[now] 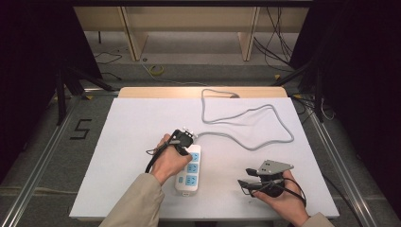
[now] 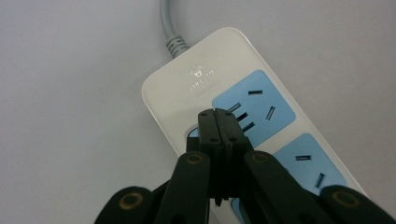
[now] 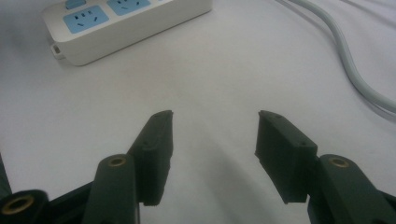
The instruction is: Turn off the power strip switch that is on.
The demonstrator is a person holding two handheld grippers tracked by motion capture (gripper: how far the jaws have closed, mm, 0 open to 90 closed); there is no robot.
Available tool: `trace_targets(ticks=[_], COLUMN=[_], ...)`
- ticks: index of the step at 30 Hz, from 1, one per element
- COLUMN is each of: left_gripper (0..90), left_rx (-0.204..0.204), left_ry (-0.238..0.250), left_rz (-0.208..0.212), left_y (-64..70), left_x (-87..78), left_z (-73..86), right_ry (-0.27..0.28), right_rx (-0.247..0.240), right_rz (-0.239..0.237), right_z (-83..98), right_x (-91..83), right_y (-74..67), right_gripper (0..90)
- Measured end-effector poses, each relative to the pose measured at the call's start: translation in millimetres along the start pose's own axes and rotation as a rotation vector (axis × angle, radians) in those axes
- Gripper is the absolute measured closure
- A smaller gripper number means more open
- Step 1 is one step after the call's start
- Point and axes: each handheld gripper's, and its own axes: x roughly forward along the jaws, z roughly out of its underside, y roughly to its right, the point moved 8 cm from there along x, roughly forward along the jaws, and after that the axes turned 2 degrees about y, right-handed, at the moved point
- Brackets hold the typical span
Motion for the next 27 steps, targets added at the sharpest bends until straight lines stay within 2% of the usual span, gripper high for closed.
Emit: trace_targets(ticks=[4,11,27], left_gripper=[89.9,89.9,89.9], left_rx=[-0.024,-0.042,-0.041], left_ry=[0.013,0.017,0.021], left_rz=[0.020,0.025,0.028], left_y=[-1.3,-1.4,-1.4], left_x=[-0.1,0.1,0.0], left_z=[0.7,0.6,0.7], right_ry=[0.001,0.002,0.003], right_rx=[-0.001,0.000,0.001], right_rz=[0.000,0.001,0.001], right_z=[-0.1,0.0,0.0], right_x=[-0.4,-0.8,-1.0], right_y=[-0.1,0.8,0.9], right_gripper=[46.9,46.9,46.9])
